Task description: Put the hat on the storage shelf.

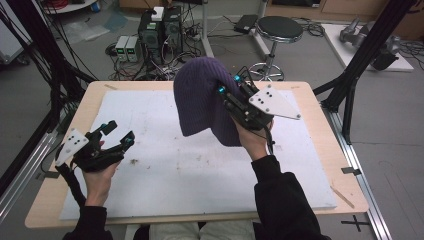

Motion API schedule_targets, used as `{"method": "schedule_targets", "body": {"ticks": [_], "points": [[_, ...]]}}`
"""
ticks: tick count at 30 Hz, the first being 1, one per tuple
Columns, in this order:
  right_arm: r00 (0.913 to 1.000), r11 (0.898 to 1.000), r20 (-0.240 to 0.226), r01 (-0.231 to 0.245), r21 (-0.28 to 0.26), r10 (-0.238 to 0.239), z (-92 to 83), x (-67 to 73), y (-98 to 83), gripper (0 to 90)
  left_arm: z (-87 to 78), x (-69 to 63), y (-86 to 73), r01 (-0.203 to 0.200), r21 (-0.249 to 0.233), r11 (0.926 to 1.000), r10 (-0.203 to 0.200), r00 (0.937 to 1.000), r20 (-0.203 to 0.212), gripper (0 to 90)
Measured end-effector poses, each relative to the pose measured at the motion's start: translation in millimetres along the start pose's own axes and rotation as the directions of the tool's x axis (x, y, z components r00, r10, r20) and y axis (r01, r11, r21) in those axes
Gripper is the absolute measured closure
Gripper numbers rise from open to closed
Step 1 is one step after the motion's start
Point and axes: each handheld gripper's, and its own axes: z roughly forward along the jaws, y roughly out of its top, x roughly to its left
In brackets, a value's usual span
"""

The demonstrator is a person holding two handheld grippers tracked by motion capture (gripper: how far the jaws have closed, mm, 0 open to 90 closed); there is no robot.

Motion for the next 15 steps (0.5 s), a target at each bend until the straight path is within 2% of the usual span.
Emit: {"method": "schedule_targets", "body": {"ticks": [3,6,9,12,14,15], "points": [[0.9999,1.000,-0.011,-0.013,-0.002,0.013,6.9,0.8,0.8,72.7,7.0,-0.7,3.6,0.032,0.019,0.9993,-0.034,0.9967,0.074,23.8],[0.9995,1.000,-0.022,-0.023,-0.008,0.023,12.8,1.6,1.9,72.7,17.7,-1.4,3.3,0.063,0.038,0.9973,-0.068,0.9878,0.140,23.8],[0.9987,0.999,-0.038,-0.034,-0.008,0.033,18.5,3.3,3.4,72.7,31.6,-3.5,2.3,0.068,0.067,0.9954,-0.079,0.9809,0.178,23.9],[0.9986,1.000,-0.047,-0.026,-0.010,0.025,23.3,5.1,5.3,72.8,43.8,-5.2,0.0,0.093,0.082,0.9923,-0.108,0.9728,0.205,24.5],[0.9982,1.000,-0.056,-0.019,-0.003,0.019,25.7,6.9,6.6,72.7,51.5,-6.5,-2.8,0.115,0.089,0.9894,-0.133,0.9621,0.238,25.6],[0.9979,1.000,-0.062,-0.017,-0.001,0.017,26.9,7.5,7.2,72.8,53.7,-7.6,-3.5,0.122,0.090,0.9885,-0.140,0.9599,0.243,25.8]]}}
